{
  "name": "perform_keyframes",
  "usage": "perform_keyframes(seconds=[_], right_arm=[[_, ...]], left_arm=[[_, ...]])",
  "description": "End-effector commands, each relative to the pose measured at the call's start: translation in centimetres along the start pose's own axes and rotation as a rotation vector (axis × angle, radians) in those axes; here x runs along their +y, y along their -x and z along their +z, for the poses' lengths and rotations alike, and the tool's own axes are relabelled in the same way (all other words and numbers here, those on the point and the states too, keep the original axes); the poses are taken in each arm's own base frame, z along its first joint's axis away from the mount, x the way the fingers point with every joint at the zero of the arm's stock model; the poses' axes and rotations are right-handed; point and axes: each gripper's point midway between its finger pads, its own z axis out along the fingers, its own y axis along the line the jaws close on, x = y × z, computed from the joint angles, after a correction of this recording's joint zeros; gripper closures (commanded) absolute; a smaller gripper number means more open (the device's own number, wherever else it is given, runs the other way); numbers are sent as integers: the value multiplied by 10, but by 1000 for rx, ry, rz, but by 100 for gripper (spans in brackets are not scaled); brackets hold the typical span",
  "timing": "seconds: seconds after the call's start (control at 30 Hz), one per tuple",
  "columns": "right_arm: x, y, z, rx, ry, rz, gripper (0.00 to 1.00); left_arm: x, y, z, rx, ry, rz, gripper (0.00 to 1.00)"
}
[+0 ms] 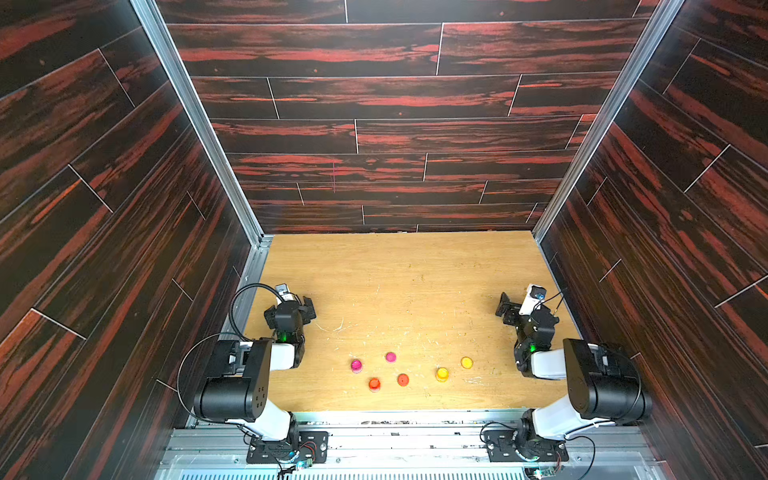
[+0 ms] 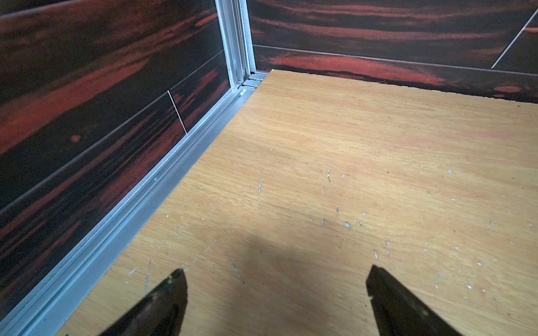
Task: Close the paint jar lid
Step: Pick up the paint jar from the center of the board.
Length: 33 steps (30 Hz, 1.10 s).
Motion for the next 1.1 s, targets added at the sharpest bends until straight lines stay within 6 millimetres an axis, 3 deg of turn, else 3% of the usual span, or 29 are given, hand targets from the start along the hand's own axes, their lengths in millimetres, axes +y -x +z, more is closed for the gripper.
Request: perform_keyframes(seconds=[0.0, 0.63, 0.67, 0.73, 0.8, 0.87, 0.93, 0.97, 1.07], right_arm=[[1, 0, -1, -1, 6, -3, 2], [1, 3, -2, -15, 5, -2, 1], [0, 8, -6, -28, -5, 1, 2], [-4, 31, -12, -16, -60, 0, 2], [-7, 58, -16, 35, -95, 60, 1], [13, 81, -16, 144, -11, 102, 1], [37, 93, -20, 264, 69, 177, 1], [54, 97, -23, 311, 131, 195, 2], [124, 96, -45, 473, 295, 133, 1]], left_arm=[[3, 10, -3, -31, 11, -17, 0], [2, 12, -3, -39, 7, -20, 0], [1, 27, -5, -88, 3, -17, 0], [-13, 41, -9, 16, -46, 58, 0], [-14, 81, -23, 30, -30, -30, 0], [-31, 125, -40, -26, -118, -119, 0], [-42, 151, -54, -1, -143, -218, 0], [-46, 158, -59, 37, -144, -258, 0], [-68, 149, -75, 230, -202, -284, 0]])
